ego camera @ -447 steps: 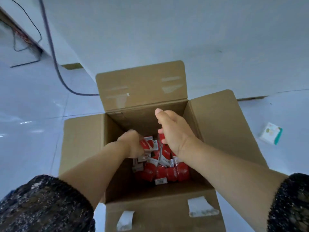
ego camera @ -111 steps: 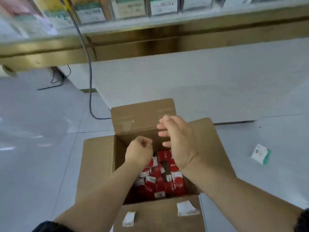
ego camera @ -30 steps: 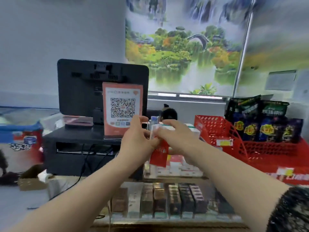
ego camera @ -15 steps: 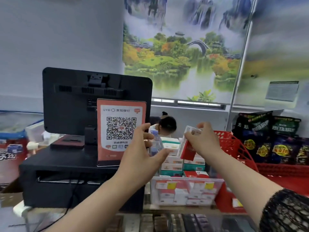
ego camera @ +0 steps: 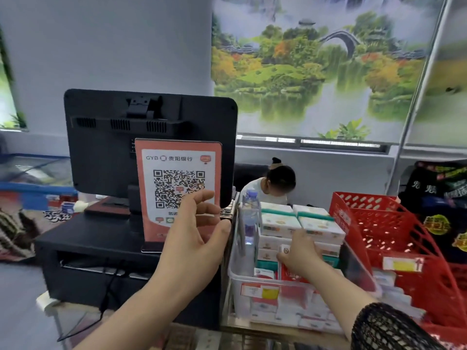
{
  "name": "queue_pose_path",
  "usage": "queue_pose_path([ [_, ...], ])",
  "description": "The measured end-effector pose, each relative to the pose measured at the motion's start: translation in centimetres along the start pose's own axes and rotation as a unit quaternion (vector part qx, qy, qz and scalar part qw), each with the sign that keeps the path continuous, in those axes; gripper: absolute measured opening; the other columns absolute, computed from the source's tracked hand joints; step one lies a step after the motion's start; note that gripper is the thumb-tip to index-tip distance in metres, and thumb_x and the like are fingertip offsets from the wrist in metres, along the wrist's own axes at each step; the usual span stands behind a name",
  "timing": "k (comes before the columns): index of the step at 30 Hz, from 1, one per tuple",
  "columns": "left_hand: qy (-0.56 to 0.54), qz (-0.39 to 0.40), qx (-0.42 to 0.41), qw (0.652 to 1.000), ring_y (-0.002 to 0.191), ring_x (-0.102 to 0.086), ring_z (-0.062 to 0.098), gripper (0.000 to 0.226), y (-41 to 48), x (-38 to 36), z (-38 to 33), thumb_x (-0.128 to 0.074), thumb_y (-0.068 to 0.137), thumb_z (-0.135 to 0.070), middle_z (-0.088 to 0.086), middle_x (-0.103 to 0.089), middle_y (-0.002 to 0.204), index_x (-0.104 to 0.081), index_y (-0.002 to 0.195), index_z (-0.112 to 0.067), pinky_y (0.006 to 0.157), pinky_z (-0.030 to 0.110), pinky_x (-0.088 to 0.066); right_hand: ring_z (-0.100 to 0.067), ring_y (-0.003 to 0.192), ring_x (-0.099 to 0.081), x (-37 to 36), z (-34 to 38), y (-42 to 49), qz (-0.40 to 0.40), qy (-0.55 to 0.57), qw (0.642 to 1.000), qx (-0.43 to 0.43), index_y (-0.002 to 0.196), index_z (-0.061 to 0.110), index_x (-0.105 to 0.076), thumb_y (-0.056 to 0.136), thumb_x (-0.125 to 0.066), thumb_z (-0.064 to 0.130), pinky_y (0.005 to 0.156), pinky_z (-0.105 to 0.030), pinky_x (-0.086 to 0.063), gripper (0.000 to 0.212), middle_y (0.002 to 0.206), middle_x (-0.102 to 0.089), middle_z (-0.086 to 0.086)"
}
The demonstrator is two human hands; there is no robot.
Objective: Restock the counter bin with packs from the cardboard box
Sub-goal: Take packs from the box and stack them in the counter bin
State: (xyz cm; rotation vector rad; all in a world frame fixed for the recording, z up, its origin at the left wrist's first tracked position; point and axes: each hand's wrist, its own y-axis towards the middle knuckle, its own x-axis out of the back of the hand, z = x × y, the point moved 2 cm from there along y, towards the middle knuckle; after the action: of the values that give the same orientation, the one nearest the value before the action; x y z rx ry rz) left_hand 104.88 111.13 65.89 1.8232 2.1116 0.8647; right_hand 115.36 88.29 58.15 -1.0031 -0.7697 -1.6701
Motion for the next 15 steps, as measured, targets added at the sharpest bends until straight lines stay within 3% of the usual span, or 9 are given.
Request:
queue_pose_path([
  [4, 0.009, 0.000, -0.005, 1.000, 0.092, -0.059, -0.004, 0.041, 0.2, -0.5, 0.5, -0.064, 0.085, -0.018, -0.019, -0.060, 0.095, -0.047, 0.116, -0.038, 0.073, 0.006, -0.046, -0.031, 0.119, -0.051, -1.5, -0.3, 1.3, 0.028, -0.034, 0.999, -0.012, 0.146, 0.004, -0.012, 0.085, -0.064, 0.042, 0.093, -0.038, -0.049, 0.089, 0.134, -0.049, -0.014],
  [9, -0.001, 0.010, -0.006, 1.000, 0.094, -0.059, -0.003, 0.039, 0.3, -0.9, 1.0, -0.064, 0.085, -0.020, -0.019, -0.060, 0.096, -0.047, 0.114, -0.040, 0.073, 0.006, -0.046, -0.031, 0.114, -0.053, -2.6, -0.1, 2.2, 0.043, -0.088, 0.995, -0.015, 0.132, 0.011, -0.042, 0.079, -0.071, 0.039, 0.091, -0.039, -0.050, 0.066, 0.128, -0.053, -0.012],
  [15, -0.019, 0.018, 0.014, 1.000, 0.090, -0.059, 0.001, 0.040, 0.4, -1.6, 2.2, -0.064, 0.086, -0.017, -0.020, -0.059, 0.095, -0.047, 0.113, -0.042, 0.076, 0.013, -0.050, -0.029, 0.109, -0.056, -3.3, -0.2, 2.1, 0.055, -0.188, 0.981, -0.017, 0.130, 0.011, -0.048, 0.079, -0.072, 0.042, 0.088, -0.035, -0.052, 0.065, 0.125, -0.051, -0.012],
])
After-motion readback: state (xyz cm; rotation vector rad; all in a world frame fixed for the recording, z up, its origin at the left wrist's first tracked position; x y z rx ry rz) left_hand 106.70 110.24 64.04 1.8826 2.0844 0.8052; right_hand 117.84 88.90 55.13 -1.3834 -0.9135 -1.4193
